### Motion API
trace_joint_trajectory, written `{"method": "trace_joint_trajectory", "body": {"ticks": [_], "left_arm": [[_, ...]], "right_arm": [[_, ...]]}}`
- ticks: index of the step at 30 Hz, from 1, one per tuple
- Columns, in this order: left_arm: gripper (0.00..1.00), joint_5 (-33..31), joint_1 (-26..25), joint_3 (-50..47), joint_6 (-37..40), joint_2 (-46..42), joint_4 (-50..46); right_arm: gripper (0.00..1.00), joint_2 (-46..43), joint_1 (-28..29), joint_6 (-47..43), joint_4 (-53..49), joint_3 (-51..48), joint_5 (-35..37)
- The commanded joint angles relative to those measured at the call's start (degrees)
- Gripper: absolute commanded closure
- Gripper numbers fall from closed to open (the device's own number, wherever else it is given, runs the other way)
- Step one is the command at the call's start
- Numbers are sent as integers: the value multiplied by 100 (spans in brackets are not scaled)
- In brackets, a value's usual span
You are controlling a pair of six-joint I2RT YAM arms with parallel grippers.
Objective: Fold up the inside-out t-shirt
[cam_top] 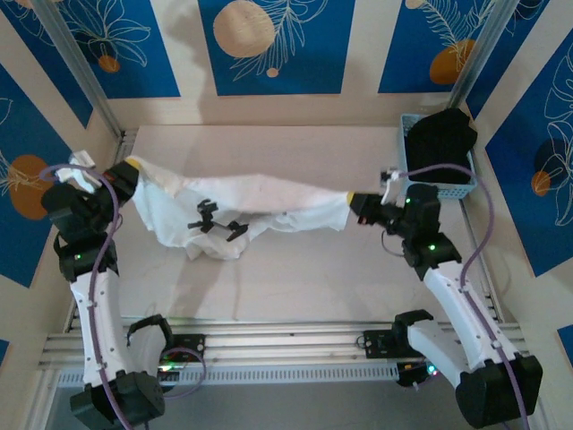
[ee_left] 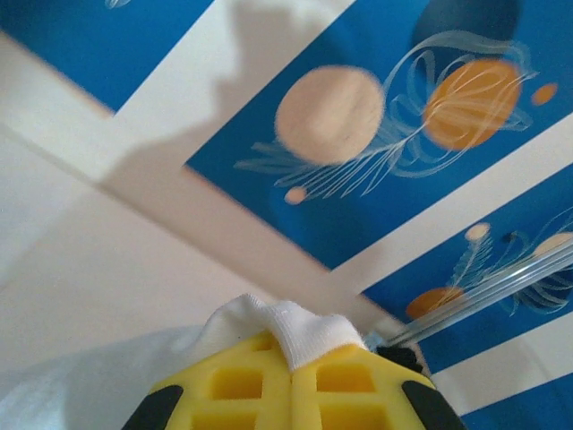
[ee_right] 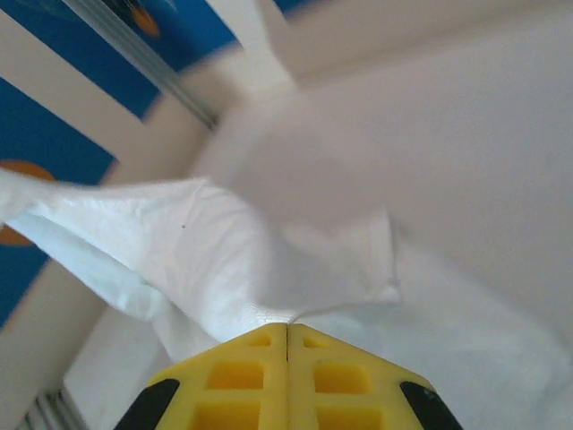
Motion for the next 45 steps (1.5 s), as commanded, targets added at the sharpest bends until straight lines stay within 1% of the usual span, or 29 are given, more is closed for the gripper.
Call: {"method": "trace_joint_trajectory", "body": {"ticks": [1, 3, 5, 8, 12, 14, 17, 20, 22, 25, 28, 31, 34, 37, 39, 41, 44, 45], "left_arm": [[100, 137, -133, -383, 372, -70, -280], [100, 130, -214, -560, 412, -66, -306], [100, 105, -300, -678, 521, -73, -395], [100, -6, -471, -772, 831, -95, -716], [100, -150, -596, -921, 1078, -150, -934], [100, -162, -607, -1010, 1116, -142, -914], [100, -217, -606, -1088, 1212, -134, -920], [100, -253, -613, -1098, 1293, -125, -924], [100, -242, -616, -1106, 1310, -125, -898], [100, -204, -609, -1133, 1273, -108, -814], [100, -157, -611, -1144, 1246, -90, -759], [100, -120, -616, -1159, 1224, -74, -701], [100, -91, -611, -1185, 1198, -65, -650], [100, -71, -610, -1194, 1186, -50, -630], [100, -62, -609, -1186, 1198, -46, -630], [100, -60, -616, -1186, 1198, -35, -631], [100, -58, -609, -1177, 1197, -36, -629], [100, -57, -616, -1177, 1198, -38, -618]], "right_arm": [[100, -12, 217, 413, -260, -616, -172], [100, 45, 503, 672, -185, -963, -124], [100, 133, 847, 846, -271, -1147, 136], [100, 305, 1273, 962, -705, -1171, 610], [99, 549, 1640, 1349, -1140, -1249, 964], [92, 644, 1666, 1369, -1395, -1202, 1122], [77, 630, 1610, 1265, -1729, -1018, 1453], [65, 600, 1534, 1117, -1830, -795, 1672], [61, 686, 1472, 1012, -1731, -706, 1681], [58, 1159, 1298, 837, -1532, -493, 1410], [58, 1762, 1024, 625, -1365, -210, 1223], [57, 2330, 820, 540, -988, -16, 816], [59, 2978, 846, 495, -821, 262, 479], [63, 3445, 1000, 492, -709, 443, 318], [67, 3639, 1112, 485, -688, 505, 307], [75, 3733, 1169, 495, -691, 532, 329], [87, 3652, 1191, 479, -690, 509, 381], [89, 3567, 1198, 469, -690, 495, 389]]}}
